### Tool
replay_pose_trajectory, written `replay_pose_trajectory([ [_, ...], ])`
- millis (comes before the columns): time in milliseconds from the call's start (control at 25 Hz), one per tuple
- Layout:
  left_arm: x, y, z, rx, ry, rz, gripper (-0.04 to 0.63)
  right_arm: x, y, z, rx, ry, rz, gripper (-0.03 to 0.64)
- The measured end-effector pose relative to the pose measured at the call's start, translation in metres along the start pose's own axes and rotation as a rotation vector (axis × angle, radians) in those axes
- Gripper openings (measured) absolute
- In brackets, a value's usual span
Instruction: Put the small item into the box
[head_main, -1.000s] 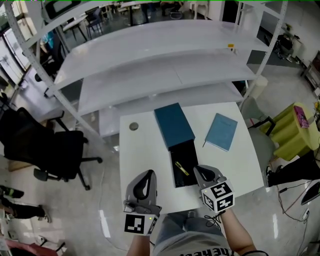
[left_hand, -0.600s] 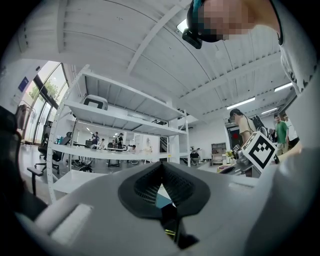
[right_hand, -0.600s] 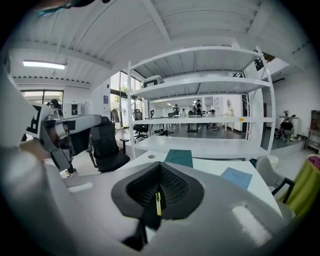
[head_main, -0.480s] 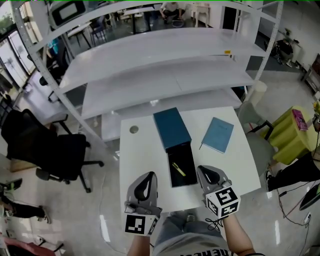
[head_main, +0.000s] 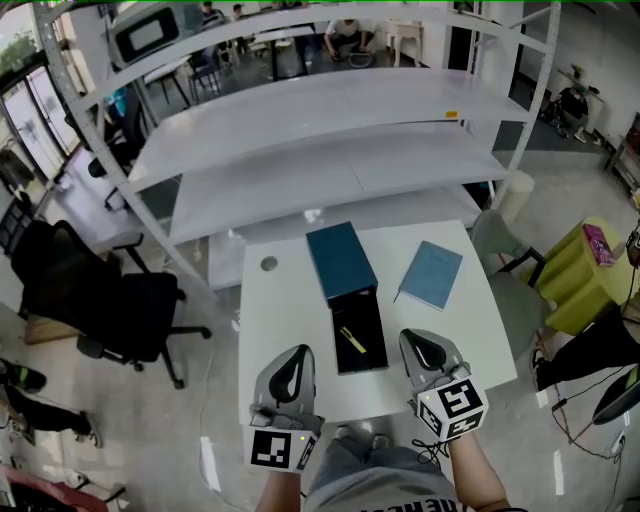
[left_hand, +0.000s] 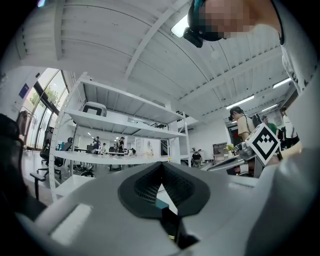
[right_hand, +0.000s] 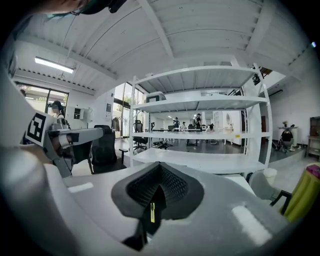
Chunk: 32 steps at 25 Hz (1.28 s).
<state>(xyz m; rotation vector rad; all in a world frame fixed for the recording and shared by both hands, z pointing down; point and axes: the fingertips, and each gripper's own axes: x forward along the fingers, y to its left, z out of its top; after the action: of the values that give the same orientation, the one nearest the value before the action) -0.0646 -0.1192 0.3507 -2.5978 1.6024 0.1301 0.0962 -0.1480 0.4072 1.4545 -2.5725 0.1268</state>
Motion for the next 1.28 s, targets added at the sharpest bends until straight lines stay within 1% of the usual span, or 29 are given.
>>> replay_pose_trajectory([
  [640, -0.011, -0.024, 0.012, 0.017, -0.028, 0.021, 0.011, -0.037, -0.005, 0.028, -0.029, -0.130, 0.001, 0.002],
  [1280, -0.011, -0.036, 0.016, 0.025, -0.029, 0.033, 0.011, -0.050, -0.011, 0.038, -0.043, -0.180, 0.003, 0.002],
])
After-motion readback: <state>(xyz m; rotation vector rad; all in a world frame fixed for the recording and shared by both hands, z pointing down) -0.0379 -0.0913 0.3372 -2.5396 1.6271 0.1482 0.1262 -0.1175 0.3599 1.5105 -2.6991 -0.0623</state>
